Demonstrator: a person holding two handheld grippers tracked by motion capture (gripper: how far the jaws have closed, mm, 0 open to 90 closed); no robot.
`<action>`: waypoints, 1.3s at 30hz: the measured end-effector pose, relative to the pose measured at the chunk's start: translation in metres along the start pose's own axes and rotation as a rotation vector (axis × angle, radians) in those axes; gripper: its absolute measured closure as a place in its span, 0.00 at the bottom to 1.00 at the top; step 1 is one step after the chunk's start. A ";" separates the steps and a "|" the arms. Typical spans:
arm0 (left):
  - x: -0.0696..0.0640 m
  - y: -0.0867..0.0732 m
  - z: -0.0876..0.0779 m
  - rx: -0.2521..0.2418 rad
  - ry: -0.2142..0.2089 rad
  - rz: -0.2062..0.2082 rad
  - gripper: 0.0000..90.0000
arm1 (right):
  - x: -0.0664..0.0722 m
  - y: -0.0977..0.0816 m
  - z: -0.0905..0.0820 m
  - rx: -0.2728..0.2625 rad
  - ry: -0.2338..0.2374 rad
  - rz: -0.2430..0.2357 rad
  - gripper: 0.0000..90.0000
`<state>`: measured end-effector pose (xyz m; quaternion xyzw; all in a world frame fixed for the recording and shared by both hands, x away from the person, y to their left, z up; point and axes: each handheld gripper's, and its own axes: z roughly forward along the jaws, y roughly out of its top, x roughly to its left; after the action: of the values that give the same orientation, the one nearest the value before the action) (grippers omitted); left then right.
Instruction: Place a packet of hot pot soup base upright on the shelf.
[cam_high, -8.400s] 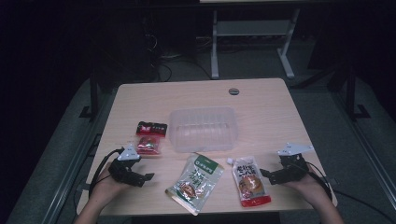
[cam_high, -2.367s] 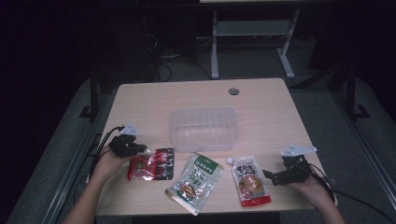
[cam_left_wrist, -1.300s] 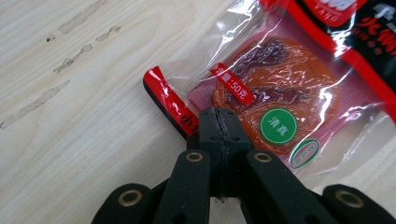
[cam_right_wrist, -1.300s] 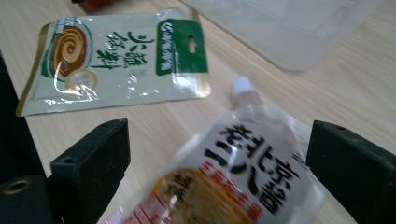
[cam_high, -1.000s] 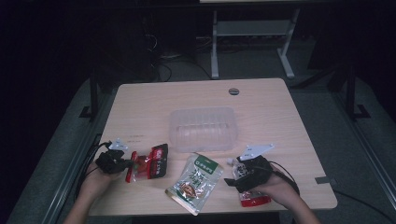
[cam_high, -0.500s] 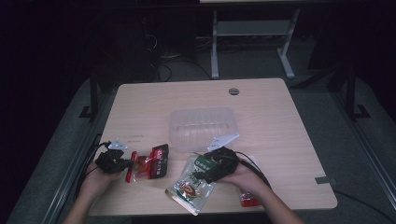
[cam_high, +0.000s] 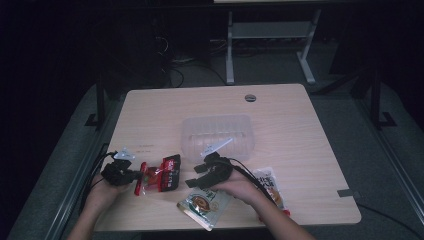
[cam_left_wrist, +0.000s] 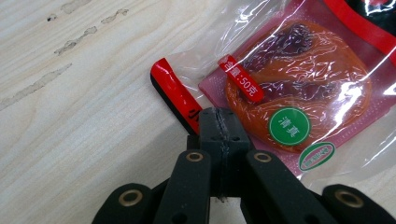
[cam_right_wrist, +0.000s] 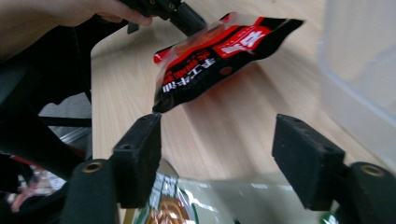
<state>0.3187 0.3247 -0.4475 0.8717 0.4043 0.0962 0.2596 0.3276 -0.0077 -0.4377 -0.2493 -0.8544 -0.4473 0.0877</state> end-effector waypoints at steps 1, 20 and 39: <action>0.000 0.000 0.000 0.000 0.000 0.000 1.00 | 0.000 0.000 0.003 0.003 0.006 0.006 0.37; 0.002 -0.001 0.000 -0.007 -0.008 0.001 1.00 | 0.000 0.015 0.051 0.013 0.135 0.031 0.55; 0.002 -0.002 0.000 -0.016 -0.017 -0.016 1.00 | 0.006 0.023 0.061 -0.011 0.197 -0.075 0.94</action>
<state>0.3190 0.3274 -0.4487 0.8670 0.4085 0.0900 0.2707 0.3385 0.0540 -0.4547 -0.1723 -0.8479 -0.4773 0.1533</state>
